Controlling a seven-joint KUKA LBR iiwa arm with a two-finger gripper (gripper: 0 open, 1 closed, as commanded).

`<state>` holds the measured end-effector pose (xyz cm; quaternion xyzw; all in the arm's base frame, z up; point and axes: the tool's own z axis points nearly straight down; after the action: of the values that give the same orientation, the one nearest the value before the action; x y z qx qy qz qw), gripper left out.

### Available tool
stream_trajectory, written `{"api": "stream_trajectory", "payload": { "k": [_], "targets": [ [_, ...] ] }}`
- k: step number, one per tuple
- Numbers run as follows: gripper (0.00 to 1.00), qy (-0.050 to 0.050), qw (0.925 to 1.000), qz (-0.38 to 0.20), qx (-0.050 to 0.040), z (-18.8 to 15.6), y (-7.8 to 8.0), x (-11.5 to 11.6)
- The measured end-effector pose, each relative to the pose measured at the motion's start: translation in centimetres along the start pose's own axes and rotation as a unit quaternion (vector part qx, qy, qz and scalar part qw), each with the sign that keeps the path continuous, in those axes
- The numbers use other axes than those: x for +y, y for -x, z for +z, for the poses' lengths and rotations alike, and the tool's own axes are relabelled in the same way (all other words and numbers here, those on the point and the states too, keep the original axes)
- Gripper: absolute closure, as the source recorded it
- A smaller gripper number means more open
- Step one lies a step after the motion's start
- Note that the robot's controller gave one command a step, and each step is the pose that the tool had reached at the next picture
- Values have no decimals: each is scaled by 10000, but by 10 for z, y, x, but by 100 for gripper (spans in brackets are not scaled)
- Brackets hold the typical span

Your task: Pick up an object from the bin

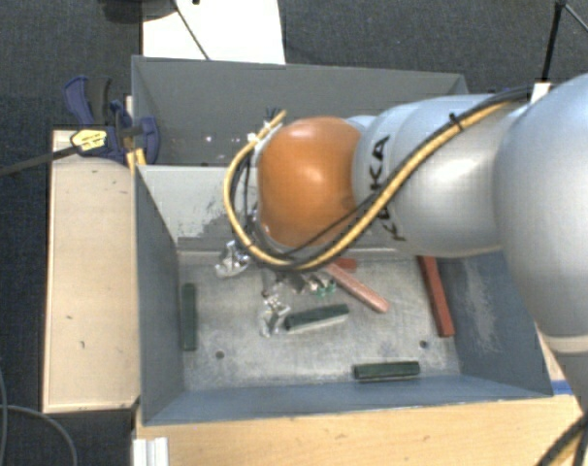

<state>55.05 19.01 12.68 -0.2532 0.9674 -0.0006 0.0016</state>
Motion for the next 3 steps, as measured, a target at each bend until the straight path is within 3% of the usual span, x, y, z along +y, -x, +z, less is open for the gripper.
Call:
{"api": "stream_trajectory", "payload": {
  "k": [1,2,3],
  "targets": [
    [0,14,9999,-107,-1,36,-38,-51],
    [100,-5,9982,-603,3,53,-25,-72],
    [100,-4,9982,-597,3,53,-25,-72]
  ]
}}
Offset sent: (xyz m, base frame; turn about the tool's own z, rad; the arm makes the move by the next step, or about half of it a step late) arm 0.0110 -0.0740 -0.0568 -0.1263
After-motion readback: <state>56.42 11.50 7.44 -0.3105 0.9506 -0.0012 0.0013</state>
